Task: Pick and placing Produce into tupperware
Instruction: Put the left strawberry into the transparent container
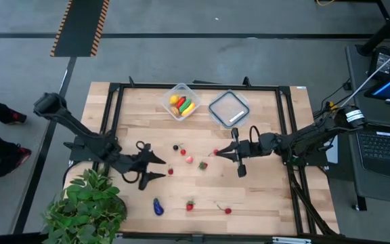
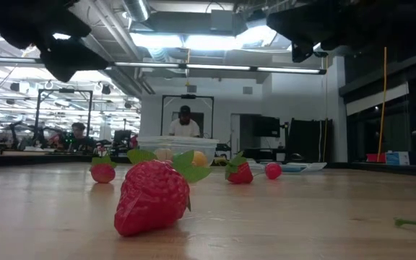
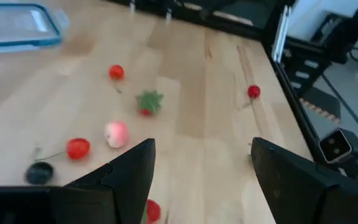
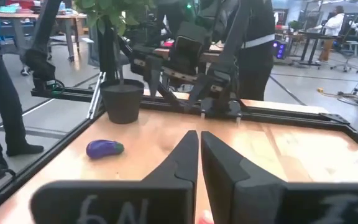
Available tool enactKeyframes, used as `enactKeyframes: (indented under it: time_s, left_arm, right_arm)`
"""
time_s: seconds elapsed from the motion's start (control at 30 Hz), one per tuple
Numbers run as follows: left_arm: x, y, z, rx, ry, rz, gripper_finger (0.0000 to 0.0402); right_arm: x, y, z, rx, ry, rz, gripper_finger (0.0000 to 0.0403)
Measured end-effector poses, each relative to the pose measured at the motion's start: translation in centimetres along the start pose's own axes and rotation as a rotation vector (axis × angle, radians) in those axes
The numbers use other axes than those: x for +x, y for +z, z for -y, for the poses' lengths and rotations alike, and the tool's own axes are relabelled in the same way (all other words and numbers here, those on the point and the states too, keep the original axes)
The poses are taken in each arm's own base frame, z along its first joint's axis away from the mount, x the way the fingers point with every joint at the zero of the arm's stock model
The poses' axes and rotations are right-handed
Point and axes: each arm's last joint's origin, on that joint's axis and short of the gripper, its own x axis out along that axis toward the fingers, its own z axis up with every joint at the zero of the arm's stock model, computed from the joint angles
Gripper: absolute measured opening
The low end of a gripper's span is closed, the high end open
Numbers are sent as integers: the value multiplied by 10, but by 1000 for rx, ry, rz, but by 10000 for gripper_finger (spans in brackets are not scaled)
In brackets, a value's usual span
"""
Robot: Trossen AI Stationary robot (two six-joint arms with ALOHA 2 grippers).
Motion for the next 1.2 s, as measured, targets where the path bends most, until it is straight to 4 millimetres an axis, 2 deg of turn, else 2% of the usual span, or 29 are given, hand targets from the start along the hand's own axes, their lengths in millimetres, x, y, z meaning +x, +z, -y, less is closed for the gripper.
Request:
enactKeyframes:
  time_s: [0.3, 0.53, 0.77, 0.97, 1.2]
  left_arm:
    - [17, 18, 20, 171, 73, -222, 257]
    - [36, 26, 32, 474, 132, -409, 257]
    - [65, 21, 24, 677, 163, -588, 257]
    - [79, 11, 11, 799, 120, -799, 257]
    - [89, 14, 9, 855, 50, -849, 255]
  right_arm:
    - [0, 0, 0, -2, -1, -2, 23]
    - [0, 0, -2, 2, 81, -3, 23]
    - [0, 0, -2, 0, 88, -3, 23]
    - [0, 0, -2, -1, 88, -3, 23]
    - [0, -4, -2, -5, 89, -37, 23]
